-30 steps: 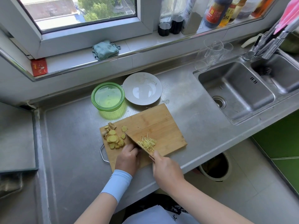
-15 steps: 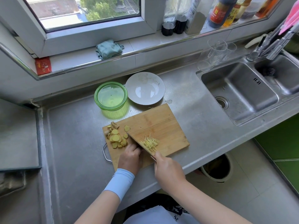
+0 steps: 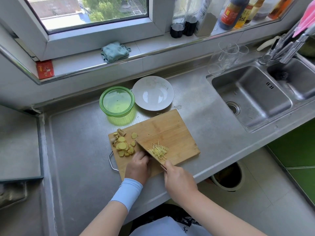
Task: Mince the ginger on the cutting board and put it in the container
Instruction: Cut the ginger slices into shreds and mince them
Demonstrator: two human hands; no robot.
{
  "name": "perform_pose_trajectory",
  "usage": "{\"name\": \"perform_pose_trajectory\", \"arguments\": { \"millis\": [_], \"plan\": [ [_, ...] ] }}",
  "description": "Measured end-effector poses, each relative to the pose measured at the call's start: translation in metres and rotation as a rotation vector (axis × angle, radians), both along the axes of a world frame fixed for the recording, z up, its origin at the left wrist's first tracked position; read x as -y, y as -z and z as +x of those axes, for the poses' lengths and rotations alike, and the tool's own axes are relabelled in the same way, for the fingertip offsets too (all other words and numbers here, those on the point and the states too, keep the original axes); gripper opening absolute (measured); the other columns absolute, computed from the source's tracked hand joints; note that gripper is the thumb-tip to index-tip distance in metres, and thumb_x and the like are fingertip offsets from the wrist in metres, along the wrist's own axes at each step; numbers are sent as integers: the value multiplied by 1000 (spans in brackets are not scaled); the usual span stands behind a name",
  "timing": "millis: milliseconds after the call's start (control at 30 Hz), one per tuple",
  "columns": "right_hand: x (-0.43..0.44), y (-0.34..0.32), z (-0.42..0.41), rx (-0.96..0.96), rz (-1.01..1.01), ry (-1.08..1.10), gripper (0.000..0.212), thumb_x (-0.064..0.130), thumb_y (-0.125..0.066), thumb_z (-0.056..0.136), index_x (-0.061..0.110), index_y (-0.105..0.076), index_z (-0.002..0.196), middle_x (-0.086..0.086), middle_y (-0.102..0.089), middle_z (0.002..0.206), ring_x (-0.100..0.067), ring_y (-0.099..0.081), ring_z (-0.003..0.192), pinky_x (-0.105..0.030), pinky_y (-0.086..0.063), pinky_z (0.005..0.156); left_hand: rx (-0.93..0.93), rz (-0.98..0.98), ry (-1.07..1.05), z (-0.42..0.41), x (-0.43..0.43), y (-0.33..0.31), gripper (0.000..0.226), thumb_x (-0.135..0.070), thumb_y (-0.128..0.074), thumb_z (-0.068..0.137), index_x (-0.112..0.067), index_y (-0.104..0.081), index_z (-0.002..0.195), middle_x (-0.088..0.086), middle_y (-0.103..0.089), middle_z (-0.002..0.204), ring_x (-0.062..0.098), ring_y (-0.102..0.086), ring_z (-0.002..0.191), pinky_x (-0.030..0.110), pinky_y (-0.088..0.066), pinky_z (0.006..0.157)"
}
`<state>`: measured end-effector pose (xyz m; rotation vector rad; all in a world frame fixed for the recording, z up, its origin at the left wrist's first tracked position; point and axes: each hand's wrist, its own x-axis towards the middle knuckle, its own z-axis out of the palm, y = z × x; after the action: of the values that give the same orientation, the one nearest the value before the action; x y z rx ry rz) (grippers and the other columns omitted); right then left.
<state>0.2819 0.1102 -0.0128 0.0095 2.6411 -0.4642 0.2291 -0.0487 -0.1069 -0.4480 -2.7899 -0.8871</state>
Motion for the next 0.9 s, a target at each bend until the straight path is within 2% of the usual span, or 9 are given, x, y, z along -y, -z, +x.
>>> {"name": "perform_pose_trajectory", "arguments": {
  "millis": [133,233,333,433,500,600,700,800,900],
  "plan": [
    [-14,-5,18,4,2,9,18,26,-36,105,20,-40,122,-1,-58,79,-26,-53,70,-35,-37,58,-19,30,6,0,0,-3,11,0,-60,76,-5,-69,71,8,-61,76,25,-54,71,32,-48,52],
    [-16,-6,24,6,5,10,14,28,-35,106,20,-40,116,5,-47,70,-23,-48,66,-31,-30,50,5,27,4,-1,1,-2,19,12,-72,64,-5,-66,70,7,-59,75,27,-54,70,34,-48,51],
    [-3,-1,6,0,-11,13,13,28,-36,106,20,-40,115,-1,-60,80,-28,-60,75,-35,-36,56,5,27,2,1,0,-4,20,11,-76,63,-6,-66,67,7,-58,72,24,-50,72,35,-47,50],
    [8,2,-9,-13,-5,3,15,28,-37,105,19,-40,117,-9,-67,93,-31,-66,85,-35,-38,60,-10,37,1,0,-1,-8,15,5,-75,68,-7,-66,66,6,-58,71,21,-48,73,29,-43,56],
    [8,1,-11,-6,-8,2,16,27,-37,105,18,-40,118,-10,-67,94,-32,-66,86,-35,-38,60,3,43,13,0,3,-9,7,-6,-64,76,-9,-68,70,5,-59,74,20,-49,75,27,-43,60],
    [7,2,-10,-9,-14,-3,17,26,-36,106,18,-40,120,-10,-67,93,-32,-65,85,-35,-37,60,34,40,65,2,9,-7,21,-12,-51,78,-10,-72,79,5,-61,81,19,-53,80,24,-44,69],
    [7,4,-10,-9,-7,-3,20,25,-37,105,18,-40,124,-9,-68,93,-31,-66,84,-34,-39,60,47,18,71,0,11,-5,25,-9,-49,77,-8,-73,78,6,-63,83,21,-54,82,30,-49,65],
    [8,5,-10,-6,-6,-1,22,25,-38,105,18,-39,126,-8,-68,92,-29,-66,83,-34,-39,59,59,-18,94,-3,9,-6,17,5,-62,69,-7,-73,74,8,-64,80,23,-52,81,32,-51,55],
    [7,3,-7,-15,-17,6,23,27,-37,105,19,-39,127,-7,-68,91,-29,-66,83,-35,-40,60,71,-22,115,-3,9,-7,27,15,-77,58,-6,-72,72,8,-63,76,26,-55,78,32,-52,54]
  ]
}}
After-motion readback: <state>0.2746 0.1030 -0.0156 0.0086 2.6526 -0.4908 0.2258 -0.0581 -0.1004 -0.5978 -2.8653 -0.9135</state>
